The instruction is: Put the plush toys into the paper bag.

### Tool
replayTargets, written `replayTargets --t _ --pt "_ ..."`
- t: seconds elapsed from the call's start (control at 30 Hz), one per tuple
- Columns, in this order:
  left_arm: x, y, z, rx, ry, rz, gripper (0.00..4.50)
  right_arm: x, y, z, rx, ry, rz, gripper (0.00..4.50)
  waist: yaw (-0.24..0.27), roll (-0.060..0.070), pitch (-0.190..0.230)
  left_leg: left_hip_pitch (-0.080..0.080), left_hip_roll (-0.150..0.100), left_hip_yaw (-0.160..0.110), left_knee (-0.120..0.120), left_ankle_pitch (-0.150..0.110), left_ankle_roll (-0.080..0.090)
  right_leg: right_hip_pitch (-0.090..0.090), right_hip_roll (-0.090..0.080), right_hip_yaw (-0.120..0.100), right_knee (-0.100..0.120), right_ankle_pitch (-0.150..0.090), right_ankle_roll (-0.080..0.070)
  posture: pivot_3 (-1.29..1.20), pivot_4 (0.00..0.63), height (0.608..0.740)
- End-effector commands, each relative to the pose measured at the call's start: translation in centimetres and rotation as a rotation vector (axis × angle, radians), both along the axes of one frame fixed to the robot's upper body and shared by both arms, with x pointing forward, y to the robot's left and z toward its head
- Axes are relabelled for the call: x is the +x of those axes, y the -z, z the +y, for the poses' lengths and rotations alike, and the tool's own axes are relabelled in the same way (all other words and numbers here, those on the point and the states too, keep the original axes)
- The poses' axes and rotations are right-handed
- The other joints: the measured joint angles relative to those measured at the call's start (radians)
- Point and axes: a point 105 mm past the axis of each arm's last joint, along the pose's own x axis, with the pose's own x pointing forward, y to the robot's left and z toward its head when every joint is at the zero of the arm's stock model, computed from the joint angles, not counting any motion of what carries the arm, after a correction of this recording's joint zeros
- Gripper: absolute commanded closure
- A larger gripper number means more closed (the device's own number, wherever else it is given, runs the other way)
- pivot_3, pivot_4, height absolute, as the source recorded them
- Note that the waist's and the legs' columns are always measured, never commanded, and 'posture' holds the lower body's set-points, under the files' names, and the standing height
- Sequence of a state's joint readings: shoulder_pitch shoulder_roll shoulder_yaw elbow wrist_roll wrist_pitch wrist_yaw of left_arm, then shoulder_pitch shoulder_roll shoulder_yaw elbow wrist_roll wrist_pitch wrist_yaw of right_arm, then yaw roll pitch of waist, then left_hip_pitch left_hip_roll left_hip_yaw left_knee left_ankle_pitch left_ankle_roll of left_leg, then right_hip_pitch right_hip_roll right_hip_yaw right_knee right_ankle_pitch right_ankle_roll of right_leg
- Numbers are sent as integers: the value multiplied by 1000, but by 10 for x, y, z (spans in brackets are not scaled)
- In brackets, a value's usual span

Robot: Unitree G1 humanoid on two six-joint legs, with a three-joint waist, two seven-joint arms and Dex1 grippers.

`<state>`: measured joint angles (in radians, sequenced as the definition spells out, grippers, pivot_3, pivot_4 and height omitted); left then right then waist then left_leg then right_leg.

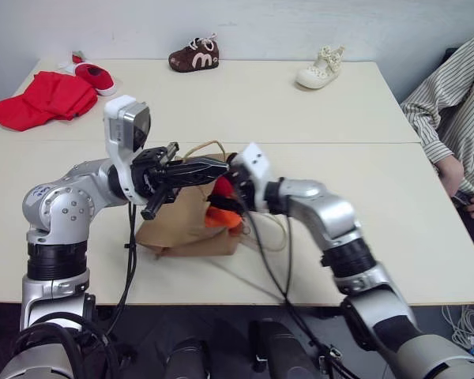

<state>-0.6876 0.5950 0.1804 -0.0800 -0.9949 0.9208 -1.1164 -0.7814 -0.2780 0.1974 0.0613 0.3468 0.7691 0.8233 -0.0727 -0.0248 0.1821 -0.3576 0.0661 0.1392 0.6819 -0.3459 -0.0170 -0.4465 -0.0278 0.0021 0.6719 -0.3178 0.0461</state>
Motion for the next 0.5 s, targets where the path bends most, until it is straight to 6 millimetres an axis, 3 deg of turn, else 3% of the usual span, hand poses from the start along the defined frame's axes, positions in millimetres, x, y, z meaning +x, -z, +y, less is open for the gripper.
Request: replayTargets --t 0.03,0.23,0.33,0.4,0.5 --pt "-6 -10 4 -10 -25 -66 4500 -26 -21 -9 61 -148 15 50 0 0 0 0 0 0 0 0 0 0 0 0 -2 0 0 0 150 740" --pt "-6 -9 6 -12 -46 -67 4500 -35 -16 -63 64 -135 77 50 0 0 0 0 0 0 -1 0 0 0 1 0 -4 0 0 0 150 740" --pt "-8 -9 5 -14 -45 -66 4500 -29 25 -100 -24 57 251 50 13 0 0 0 0 0 -1 0 0 0 1 0 -5 0 0 0 150 740" --pt "-8 -8 4 -14 -39 -61 4500 -31 43 -102 -50 91 333 50 18 0 0 0 0 0 -1 0 0 1 0 0 -6 0 0 0 150 740" --pt "-7 -8 3 -10 -33 -59 4500 -28 55 -90 -52 81 357 50 11 0 0 1 0 2 -1 0 0 1 1 2 -4 0 0 0 150 740"
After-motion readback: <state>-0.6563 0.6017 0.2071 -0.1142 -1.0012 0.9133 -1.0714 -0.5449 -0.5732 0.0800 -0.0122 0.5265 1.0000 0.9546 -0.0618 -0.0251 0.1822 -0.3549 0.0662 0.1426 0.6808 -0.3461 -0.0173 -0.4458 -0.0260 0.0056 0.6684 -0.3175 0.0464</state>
